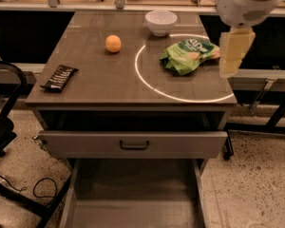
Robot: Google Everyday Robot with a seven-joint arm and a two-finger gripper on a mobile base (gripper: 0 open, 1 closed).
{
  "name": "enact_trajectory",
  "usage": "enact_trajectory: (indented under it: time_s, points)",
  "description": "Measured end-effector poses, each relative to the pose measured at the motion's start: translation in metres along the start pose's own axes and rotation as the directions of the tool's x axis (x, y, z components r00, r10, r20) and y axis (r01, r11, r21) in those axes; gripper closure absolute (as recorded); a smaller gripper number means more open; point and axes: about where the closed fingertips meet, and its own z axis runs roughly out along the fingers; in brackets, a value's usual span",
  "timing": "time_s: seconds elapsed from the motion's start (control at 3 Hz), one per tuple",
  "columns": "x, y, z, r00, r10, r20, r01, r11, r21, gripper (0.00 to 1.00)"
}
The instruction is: Place green rice chip bag into middle drawer
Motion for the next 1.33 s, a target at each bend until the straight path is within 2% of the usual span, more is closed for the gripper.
enact_trajectory:
  time_s: [0.33,0.67,1.0,1.33]
  points:
    - [0.006,-0.042,0.020,0.991,-0.082,-0.109,0.089,0.9946,0.053,0.00]
    - [0.011,-0.047,0.017,0.986,-0.089,-0.140,0.099,0.9927,0.068,0.00]
    - [0.011,-0.047,0.017,0.986,-0.089,-0.140,0.099,0.9927,0.068,0.00]
    - [0.016,-0.055,0.033,0.991,-0.084,-0.099,0.091,0.9938,0.065,0.00]
